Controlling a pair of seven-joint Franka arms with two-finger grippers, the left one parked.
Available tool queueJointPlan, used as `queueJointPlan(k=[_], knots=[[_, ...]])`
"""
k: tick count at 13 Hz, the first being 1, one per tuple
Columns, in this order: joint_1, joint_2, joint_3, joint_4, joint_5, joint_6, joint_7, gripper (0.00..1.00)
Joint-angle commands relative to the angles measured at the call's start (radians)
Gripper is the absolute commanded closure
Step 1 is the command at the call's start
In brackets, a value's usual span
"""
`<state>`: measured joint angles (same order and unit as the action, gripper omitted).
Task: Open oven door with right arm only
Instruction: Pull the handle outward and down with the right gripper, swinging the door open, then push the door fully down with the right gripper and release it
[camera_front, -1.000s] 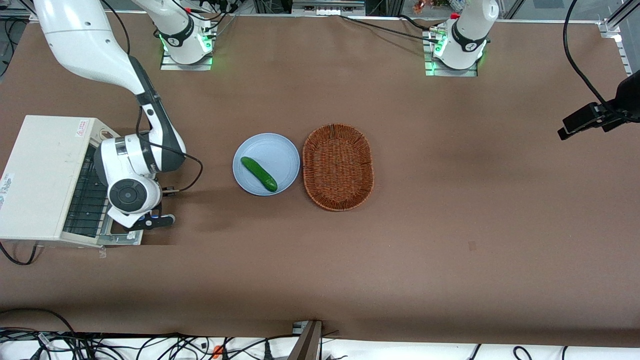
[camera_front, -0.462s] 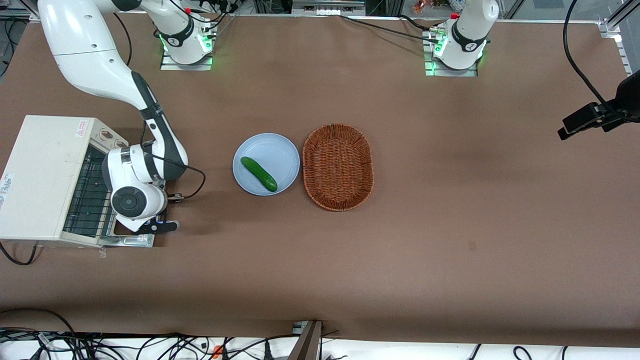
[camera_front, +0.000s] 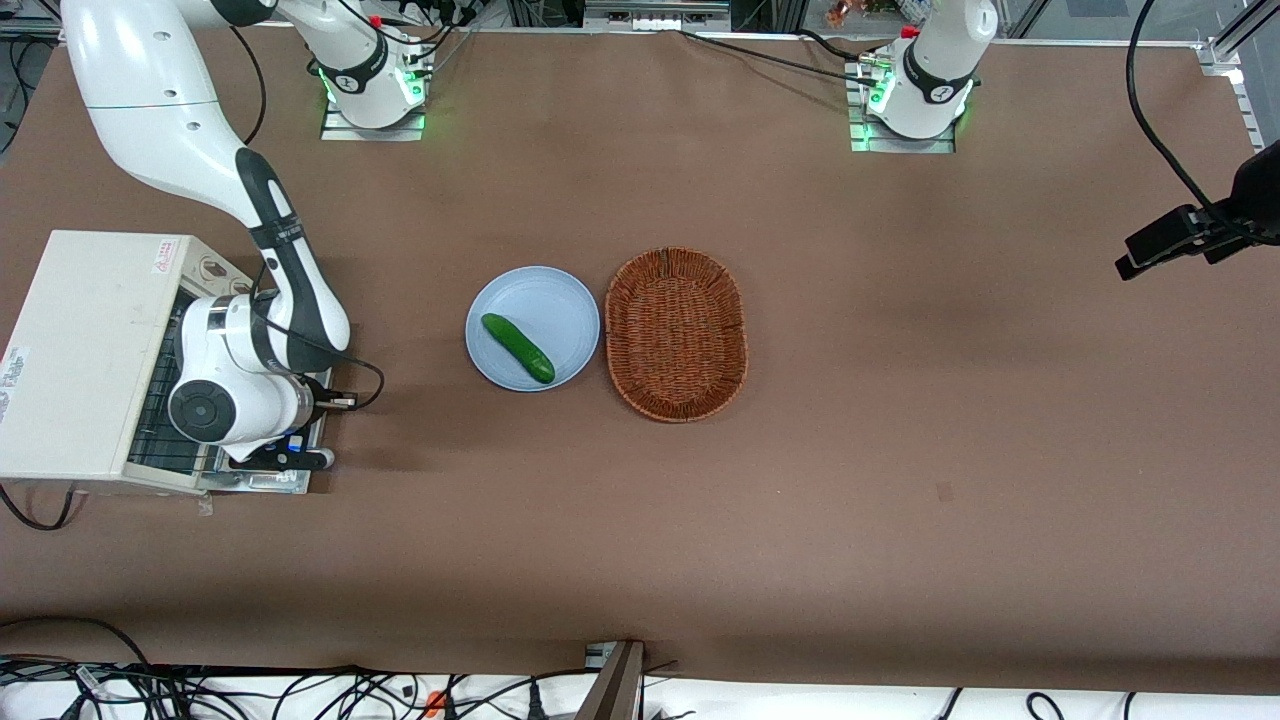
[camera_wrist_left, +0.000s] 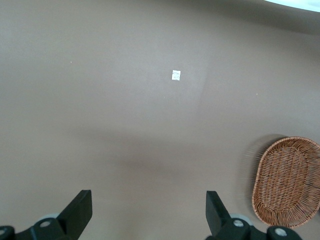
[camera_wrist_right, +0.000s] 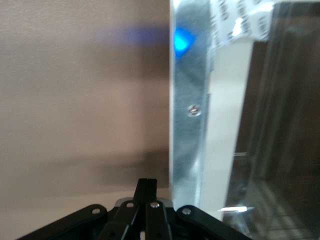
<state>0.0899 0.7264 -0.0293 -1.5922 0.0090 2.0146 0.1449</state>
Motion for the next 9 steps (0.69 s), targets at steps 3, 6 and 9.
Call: queueJointPlan(k=[3,6,9], knots=[[-0.002,-0.002,0.000,0.127,0.164,-0.186,-0.013,1.00],[-0.010,-0.036,-0.007,0.227,0.131,-0.278,-0.130,1.00],[-0.015,-0.155,-0.029,0.228,0.109,-0.339,-0.176,1.00]])
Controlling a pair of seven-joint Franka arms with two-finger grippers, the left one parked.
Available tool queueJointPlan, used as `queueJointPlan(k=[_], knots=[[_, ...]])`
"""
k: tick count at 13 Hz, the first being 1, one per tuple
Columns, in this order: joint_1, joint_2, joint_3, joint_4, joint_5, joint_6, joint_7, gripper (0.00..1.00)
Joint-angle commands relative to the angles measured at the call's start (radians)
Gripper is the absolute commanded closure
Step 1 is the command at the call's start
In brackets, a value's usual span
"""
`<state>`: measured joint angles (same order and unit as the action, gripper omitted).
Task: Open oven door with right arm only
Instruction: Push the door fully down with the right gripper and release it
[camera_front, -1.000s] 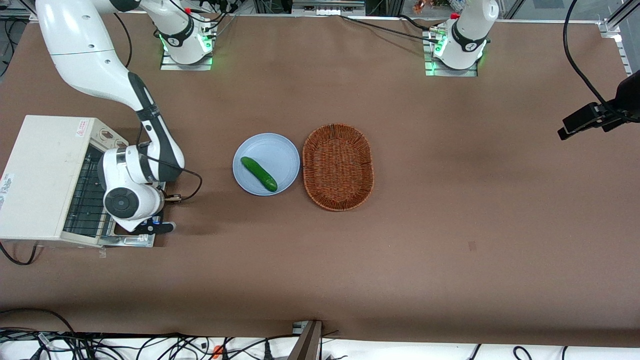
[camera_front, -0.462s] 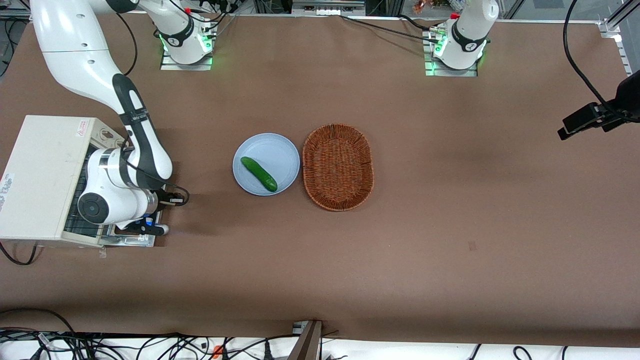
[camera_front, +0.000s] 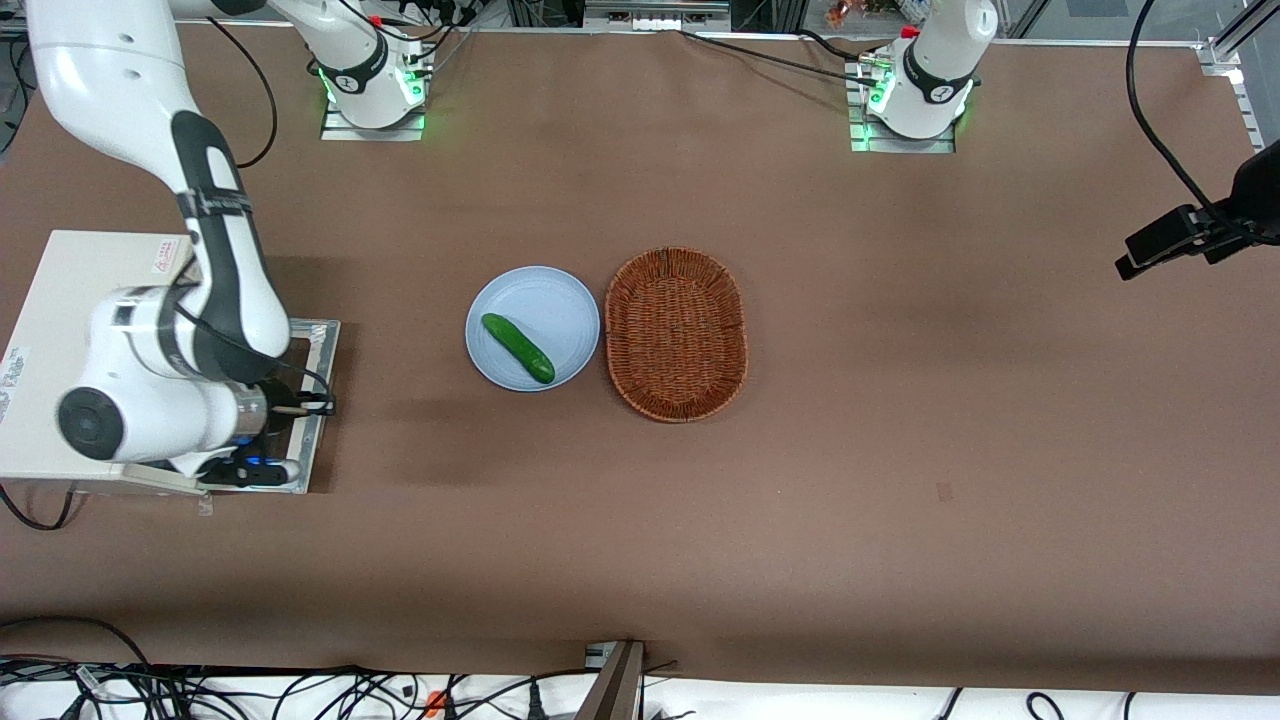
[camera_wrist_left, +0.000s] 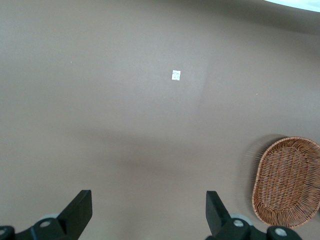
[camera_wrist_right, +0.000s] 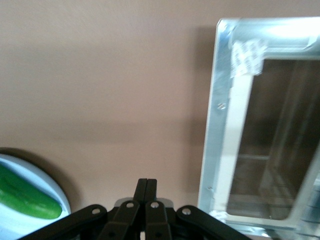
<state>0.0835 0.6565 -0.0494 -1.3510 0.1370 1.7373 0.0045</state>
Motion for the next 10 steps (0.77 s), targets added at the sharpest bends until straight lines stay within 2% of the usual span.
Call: queueJointPlan(k=[1,6,7,8,10], knots=[[-0.010,-0.119,-0.023,-0.010,-0.022,-0.111,-0.038,1.00],[-0.010,-0.340,-0.043,-0.020,-0.088,-0.359,-0.032,1.00],[-0.008,-0.377,-0.046,-0.020,-0.091,-0.383,-0.032,0.91],[-0.010,-0.409,-0.047,-0.022,-0.092,-0.401,-0.034,0.73],[-0.010,-0.458,-0.059,-0.030,-0.094,-0.420,-0.037,0.48]])
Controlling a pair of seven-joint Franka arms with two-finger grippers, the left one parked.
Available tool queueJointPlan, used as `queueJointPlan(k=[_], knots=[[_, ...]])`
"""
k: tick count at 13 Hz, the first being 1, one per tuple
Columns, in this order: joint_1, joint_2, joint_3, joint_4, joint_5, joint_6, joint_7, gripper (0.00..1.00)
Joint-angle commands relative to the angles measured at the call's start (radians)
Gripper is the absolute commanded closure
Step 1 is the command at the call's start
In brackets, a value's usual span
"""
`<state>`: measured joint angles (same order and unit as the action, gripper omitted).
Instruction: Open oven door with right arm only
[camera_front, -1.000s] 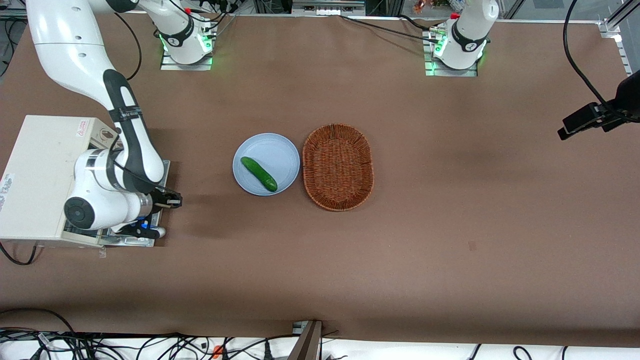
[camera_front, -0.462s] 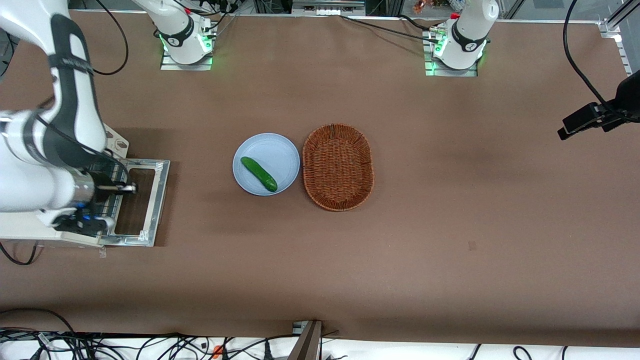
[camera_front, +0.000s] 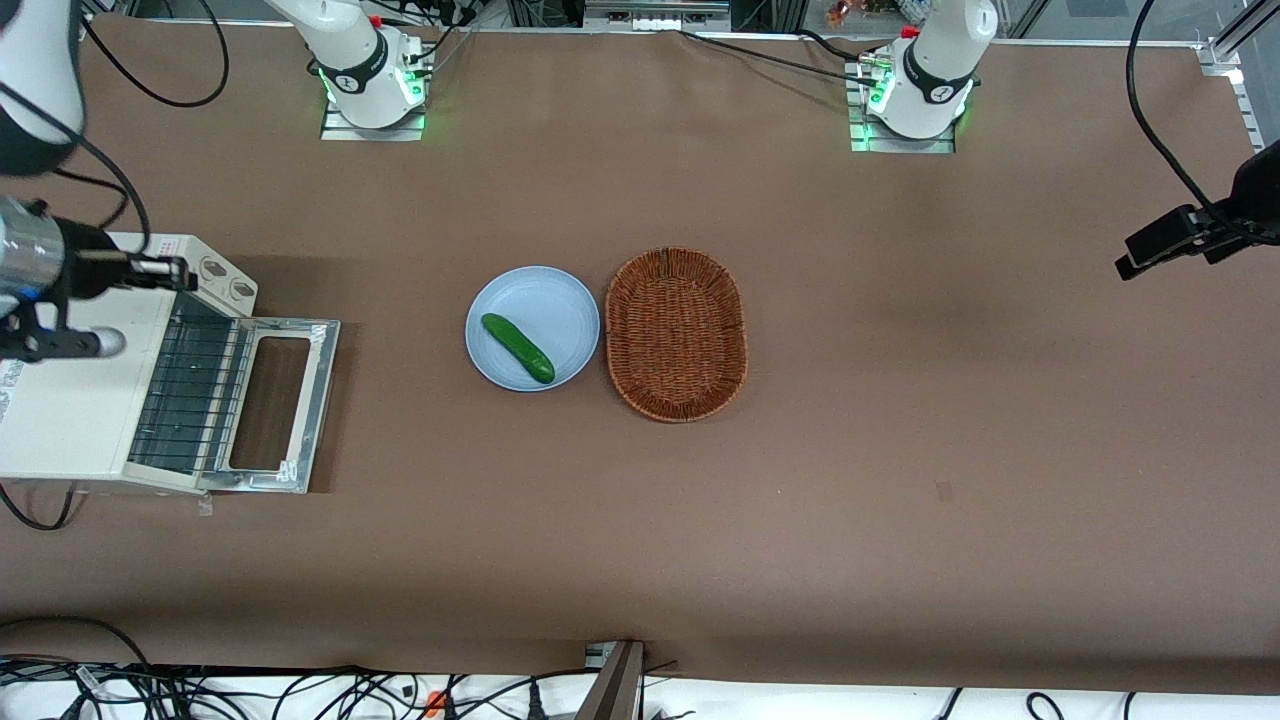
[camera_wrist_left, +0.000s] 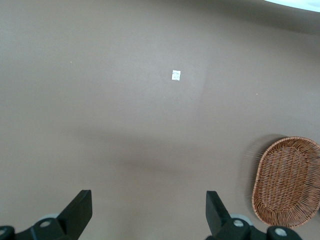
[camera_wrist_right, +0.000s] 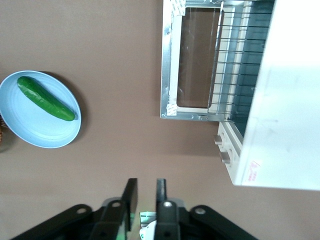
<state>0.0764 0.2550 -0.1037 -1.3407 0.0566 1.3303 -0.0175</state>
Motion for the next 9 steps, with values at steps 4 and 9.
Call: queueJointPlan(k=[4,9], knots=[[-0.038,-0.163,-0.002,-0.075,-0.020,-0.051,-0.022,0.00],[-0.067,-0.261,-0.001,-0.135,-0.024,-0.045,-0.025,0.00]])
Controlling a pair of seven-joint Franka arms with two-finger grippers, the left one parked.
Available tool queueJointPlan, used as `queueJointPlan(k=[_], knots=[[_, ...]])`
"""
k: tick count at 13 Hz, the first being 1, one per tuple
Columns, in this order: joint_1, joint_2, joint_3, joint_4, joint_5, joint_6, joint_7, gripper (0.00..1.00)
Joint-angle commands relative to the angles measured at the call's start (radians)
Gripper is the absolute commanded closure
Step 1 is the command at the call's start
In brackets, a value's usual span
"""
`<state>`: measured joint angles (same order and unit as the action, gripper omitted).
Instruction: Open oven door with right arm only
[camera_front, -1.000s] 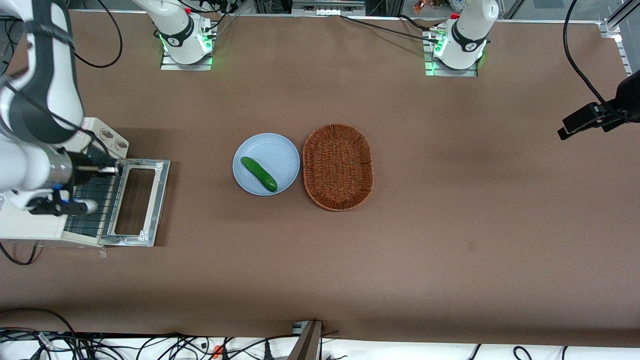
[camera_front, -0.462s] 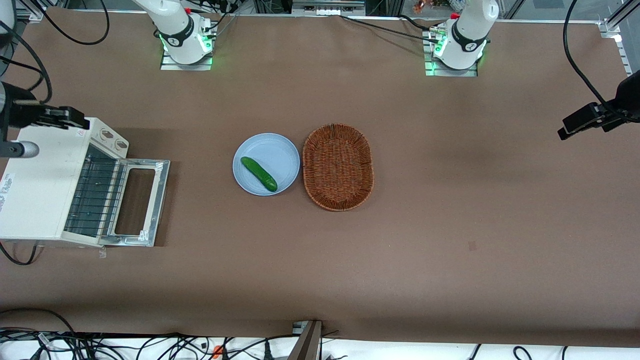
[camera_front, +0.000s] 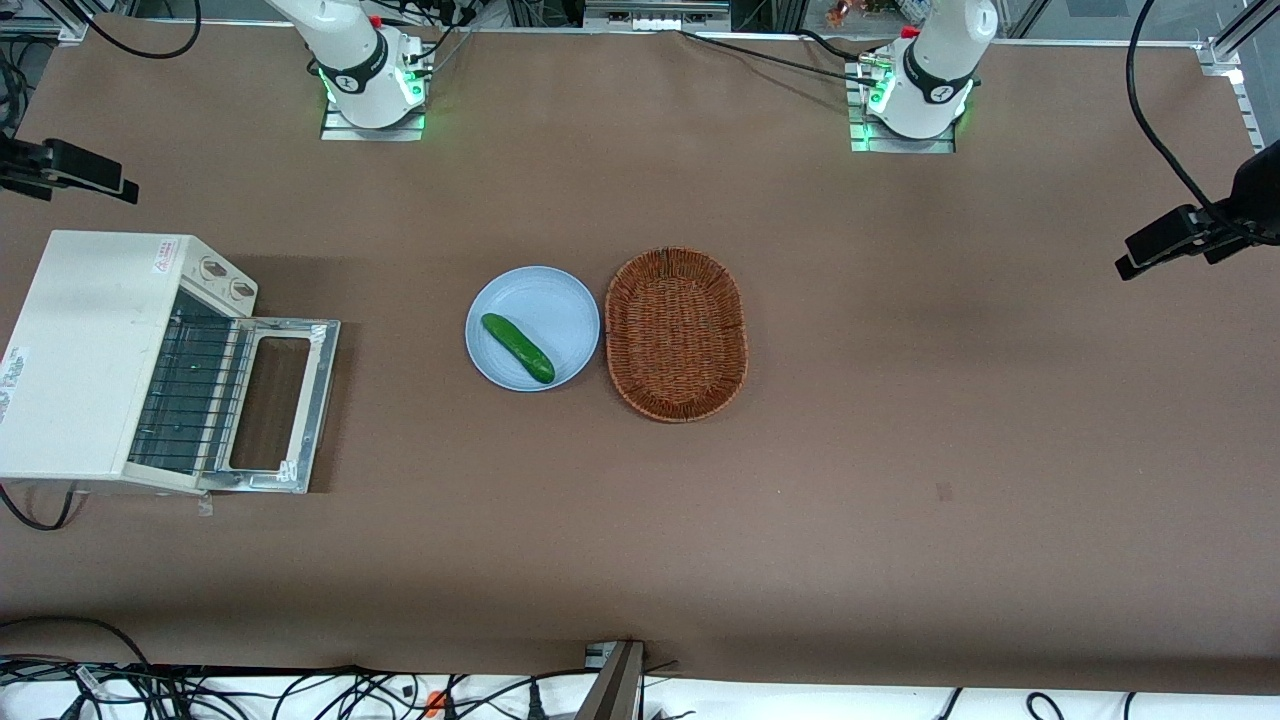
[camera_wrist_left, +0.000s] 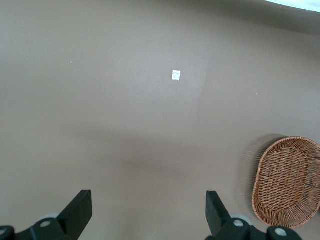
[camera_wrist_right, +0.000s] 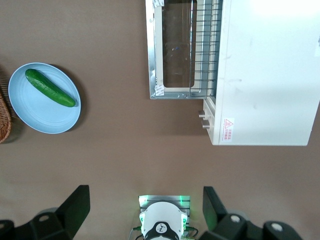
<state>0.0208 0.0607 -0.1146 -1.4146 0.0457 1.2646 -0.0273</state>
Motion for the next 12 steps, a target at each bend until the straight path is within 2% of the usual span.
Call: queueJointPlan(k=[1,12], knots=[[-0.012,-0.073,0.012,-0.058,-0.013,0.022,-0.016,0.00],[-0.010,-0.028,0.009,0.005,-0.012,0.052,-0.016,0.00]])
